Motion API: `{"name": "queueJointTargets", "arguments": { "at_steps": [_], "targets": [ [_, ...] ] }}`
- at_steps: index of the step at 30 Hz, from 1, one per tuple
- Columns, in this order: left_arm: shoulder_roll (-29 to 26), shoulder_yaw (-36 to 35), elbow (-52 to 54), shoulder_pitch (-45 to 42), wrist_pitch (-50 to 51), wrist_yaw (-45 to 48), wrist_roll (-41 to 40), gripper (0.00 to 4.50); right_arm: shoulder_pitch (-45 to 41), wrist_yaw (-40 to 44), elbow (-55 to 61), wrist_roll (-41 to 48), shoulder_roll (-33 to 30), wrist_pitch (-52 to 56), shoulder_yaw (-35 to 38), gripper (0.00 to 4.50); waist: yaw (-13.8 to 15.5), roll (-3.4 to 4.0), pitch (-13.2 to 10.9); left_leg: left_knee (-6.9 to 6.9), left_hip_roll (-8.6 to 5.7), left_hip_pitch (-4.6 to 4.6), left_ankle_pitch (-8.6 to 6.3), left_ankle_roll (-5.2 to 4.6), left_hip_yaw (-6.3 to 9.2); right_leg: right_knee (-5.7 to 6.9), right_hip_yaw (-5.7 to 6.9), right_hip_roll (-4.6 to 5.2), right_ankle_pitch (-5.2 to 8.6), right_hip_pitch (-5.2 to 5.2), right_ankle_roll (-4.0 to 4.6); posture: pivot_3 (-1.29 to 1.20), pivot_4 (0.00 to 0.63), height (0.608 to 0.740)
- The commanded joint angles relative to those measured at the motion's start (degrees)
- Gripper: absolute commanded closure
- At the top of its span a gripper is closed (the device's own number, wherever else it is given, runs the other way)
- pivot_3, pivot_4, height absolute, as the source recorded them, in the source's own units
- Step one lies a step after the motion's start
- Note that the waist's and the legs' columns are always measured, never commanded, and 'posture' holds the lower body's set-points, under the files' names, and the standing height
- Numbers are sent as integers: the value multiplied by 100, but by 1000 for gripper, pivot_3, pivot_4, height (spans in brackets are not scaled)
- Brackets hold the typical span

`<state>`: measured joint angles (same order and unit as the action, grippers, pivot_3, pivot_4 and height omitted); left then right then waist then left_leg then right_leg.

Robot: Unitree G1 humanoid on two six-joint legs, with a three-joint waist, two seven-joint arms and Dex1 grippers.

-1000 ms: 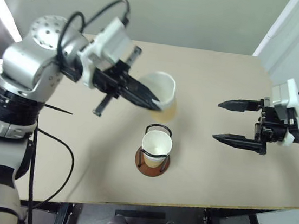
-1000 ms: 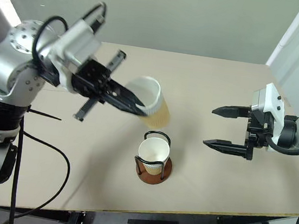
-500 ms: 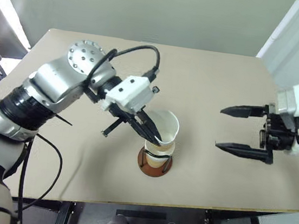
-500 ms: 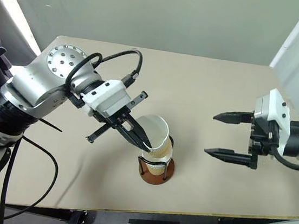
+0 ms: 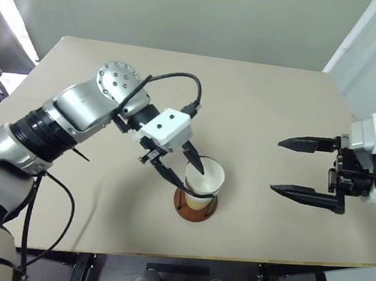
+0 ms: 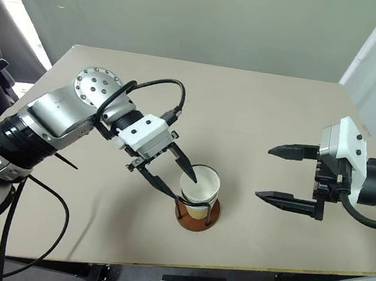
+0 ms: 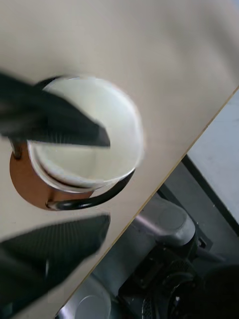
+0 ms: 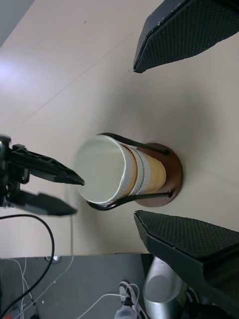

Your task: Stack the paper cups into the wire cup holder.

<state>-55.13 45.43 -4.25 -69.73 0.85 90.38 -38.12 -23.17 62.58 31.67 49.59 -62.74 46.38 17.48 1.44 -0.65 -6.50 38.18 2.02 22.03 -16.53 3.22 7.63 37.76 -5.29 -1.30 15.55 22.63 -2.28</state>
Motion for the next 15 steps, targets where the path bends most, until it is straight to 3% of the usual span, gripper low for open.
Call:
{"name": "queueJointTargets", "arguments": {
  "at_steps": [1, 2, 6, 9, 11, 15],
  "targets": [
    [-5, -132, 47, -111, -197, 212, 4, 802, -58, -67, 36, 38, -90, -83, 154, 0, 0, 0, 0, 0, -2, 0, 0, 0, 0, 0, 0, 2, 0, 0, -1, 0, 150, 740],
    [23, -176, 15, -108, -227, 212, 16, 458, -73, -68, 21, 27, -84, -98, 127, 0, 0, 0, 0, 0, -4, 0, 0, 0, -1, 0, 0, 4, 0, 0, -2, 0, 150, 740],
    [221, -653, -312, -110, -106, 212, 143, 458, -173, 9, -94, -37, -72, -195, -16, 0, 0, 0, 0, 1, -14, 0, 0, -5, -1, 2, 0, 17, -1, -1, -10, 0, 150, 740],
    [233, -1403, -551, 14, 266, 211, 214, 458, -217, 240, -308, -251, -142, -379, -249, 0, -4, 0, 0, 5, -18, 1, 0, -8, -3, 2, 0, 23, -2, -2, -15, 0, 150, 740],
    [109, -1752, -527, 196, 436, 205, 309, 458, -237, 393, -459, -452, -195, -546, -421, 0, -14, 1, 0, 4, -19, 1, -1, -9, -5, 1, 0, 24, -1, -2, -17, 0, 150, 740],
    [-706, -2799, -241, 1118, 1097, -203, 341, 458, -477, 806, -1193, -864, -256, -889, -793, 0, -105, 12, 3, -6, -19, -3, -2, -11, -9, -7, -9, 25, 0, 3, -18, 0, 150, 740]
  ]
}}
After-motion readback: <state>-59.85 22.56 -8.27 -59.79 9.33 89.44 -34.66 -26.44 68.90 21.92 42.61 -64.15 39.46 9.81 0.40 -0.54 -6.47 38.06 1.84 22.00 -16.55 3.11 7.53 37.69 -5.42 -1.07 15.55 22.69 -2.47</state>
